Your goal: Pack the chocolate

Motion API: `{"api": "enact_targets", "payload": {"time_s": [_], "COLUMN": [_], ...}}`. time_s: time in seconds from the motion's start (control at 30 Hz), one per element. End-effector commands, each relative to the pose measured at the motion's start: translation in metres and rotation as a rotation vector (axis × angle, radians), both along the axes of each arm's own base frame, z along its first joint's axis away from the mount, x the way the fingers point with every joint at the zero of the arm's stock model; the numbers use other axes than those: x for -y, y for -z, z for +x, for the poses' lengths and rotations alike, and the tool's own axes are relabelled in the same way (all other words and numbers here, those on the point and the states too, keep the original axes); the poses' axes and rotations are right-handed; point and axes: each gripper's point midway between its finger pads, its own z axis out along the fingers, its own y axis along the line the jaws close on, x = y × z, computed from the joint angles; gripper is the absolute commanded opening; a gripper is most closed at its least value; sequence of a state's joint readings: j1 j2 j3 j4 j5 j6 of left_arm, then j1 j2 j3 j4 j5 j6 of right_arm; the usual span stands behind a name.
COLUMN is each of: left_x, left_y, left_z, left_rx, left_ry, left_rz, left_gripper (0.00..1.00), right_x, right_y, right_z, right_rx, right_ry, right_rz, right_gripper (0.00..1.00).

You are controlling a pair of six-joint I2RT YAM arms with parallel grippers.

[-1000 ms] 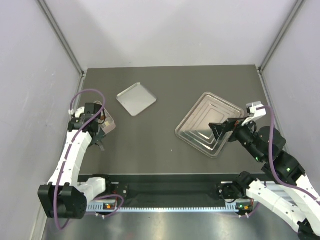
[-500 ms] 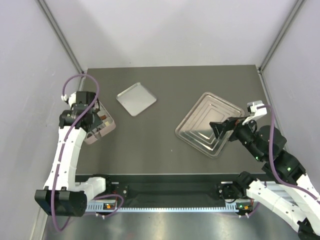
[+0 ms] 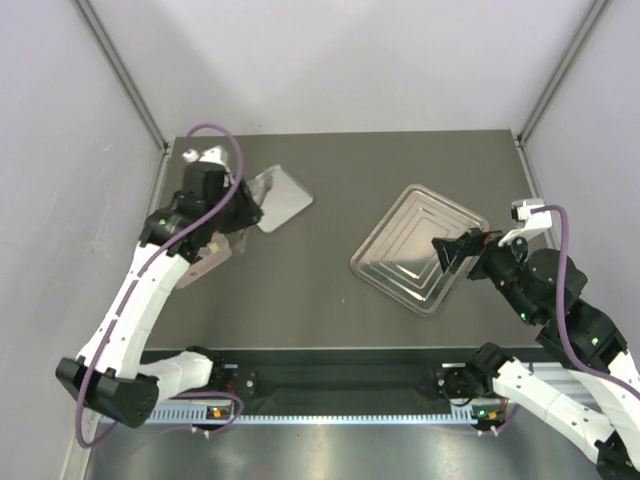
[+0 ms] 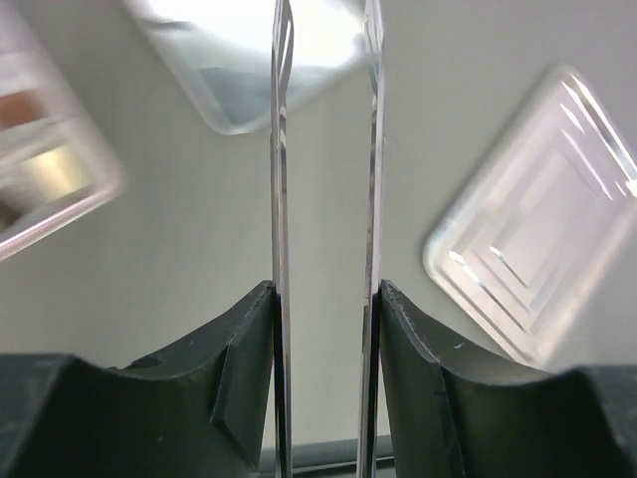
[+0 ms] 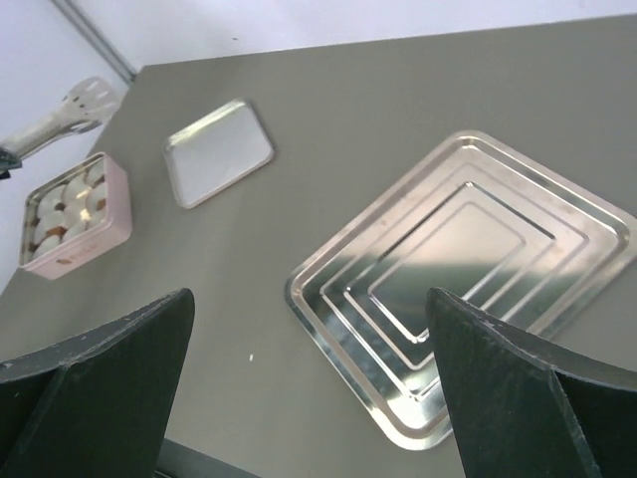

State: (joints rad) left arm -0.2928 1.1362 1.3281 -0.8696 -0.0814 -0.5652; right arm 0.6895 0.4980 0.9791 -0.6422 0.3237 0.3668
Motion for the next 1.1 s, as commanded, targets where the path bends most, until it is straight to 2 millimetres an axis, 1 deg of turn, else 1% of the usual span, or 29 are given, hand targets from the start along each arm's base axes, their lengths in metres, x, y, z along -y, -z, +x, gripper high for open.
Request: {"api": "enact_targets", "payload": {"time_s": [0.0, 0.07, 0.2, 0.27, 0.33, 0.37, 0.4, 0.43, 0.47, 0.53, 0.57, 0.63, 0.67, 0.8, 0.9, 0.97, 1.07], "left_x": [0.055, 0.072, 0.102, 0.107, 0.116, 0.118, 0.124, 0.124, 0.122, 0.124, 0.121, 0.124, 0.123, 0.127, 0.138, 0.146, 0.143], "left_y": [-0.003, 0.012, 0.047, 0.061, 0.068, 0.08, 0.083, 0.09, 0.102, 0.108, 0.122, 0.131, 0.142, 0.172, 0.188, 0.194, 0.199], "left_z": [0.019, 0.026, 0.03, 0.028, 0.028, 0.024, 0.022, 0.02, 0.016, 0.014, 0.009, 0.006, 0.001, -0.01, -0.02, -0.026, -0.029], "left_rx": [0.097, 0.1, 0.061, 0.052, 0.059, 0.042, 0.046, 0.035, 0.011, 0.019, -0.002, -0.007, -0.025, -0.081, -0.113, -0.133, -0.157], "left_ry": [0.154, 0.19, 0.296, 0.339, 0.369, 0.391, 0.415, 0.413, 0.413, 0.408, 0.405, 0.406, 0.403, 0.401, 0.43, 0.451, 0.424], "left_rz": [-0.04, -0.035, -0.004, 0.029, 0.025, 0.018, 0.001, 0.003, 0.009, -0.004, 0.002, -0.009, 0.007, 0.073, 0.109, 0.133, 0.2], "left_gripper": [0.48, 0.49, 0.51, 0.51, 0.52, 0.52, 0.52, 0.52, 0.53, 0.54, 0.54, 0.55, 0.55, 0.57, 0.59, 0.6, 0.63], "right_x": [0.01, 0.015, 0.028, 0.036, 0.038, 0.039, 0.038, 0.037, 0.036, 0.03, 0.029, 0.025, 0.023, 0.02, 0.018, 0.017, 0.012], "right_y": [-0.004, 0.0, 0.008, 0.006, 0.006, 0.005, 0.008, 0.01, 0.011, 0.018, 0.023, 0.03, 0.032, 0.036, 0.035, 0.039, 0.047], "right_z": [0.0, 0.002, 0.003, 0.004, 0.005, 0.005, 0.006, 0.007, 0.007, 0.009, 0.008, 0.009, 0.008, 0.008, 0.007, 0.008, 0.011], "right_rx": [-0.027, -0.039, -0.06, -0.058, -0.066, -0.068, -0.083, -0.094, -0.102, -0.135, -0.153, -0.182, -0.193, -0.216, -0.219, -0.229, -0.251], "right_ry": [0.06, 0.092, 0.164, 0.209, 0.225, 0.233, 0.235, 0.236, 0.237, 0.225, 0.222, 0.21, 0.207, 0.194, 0.185, 0.186, 0.176], "right_rz": [0.003, -0.008, -0.028, -0.032, -0.033, -0.028, -0.039, -0.041, -0.038, -0.037, -0.043, -0.05, -0.05, -0.057, -0.056, -0.06, -0.081], "right_gripper": [1.0, 1.0, 1.0, 1.0, 1.0, 0.99, 1.0, 1.0, 1.0, 1.0, 1.0, 1.0, 1.0, 1.0, 1.0, 1.0, 1.0]}}
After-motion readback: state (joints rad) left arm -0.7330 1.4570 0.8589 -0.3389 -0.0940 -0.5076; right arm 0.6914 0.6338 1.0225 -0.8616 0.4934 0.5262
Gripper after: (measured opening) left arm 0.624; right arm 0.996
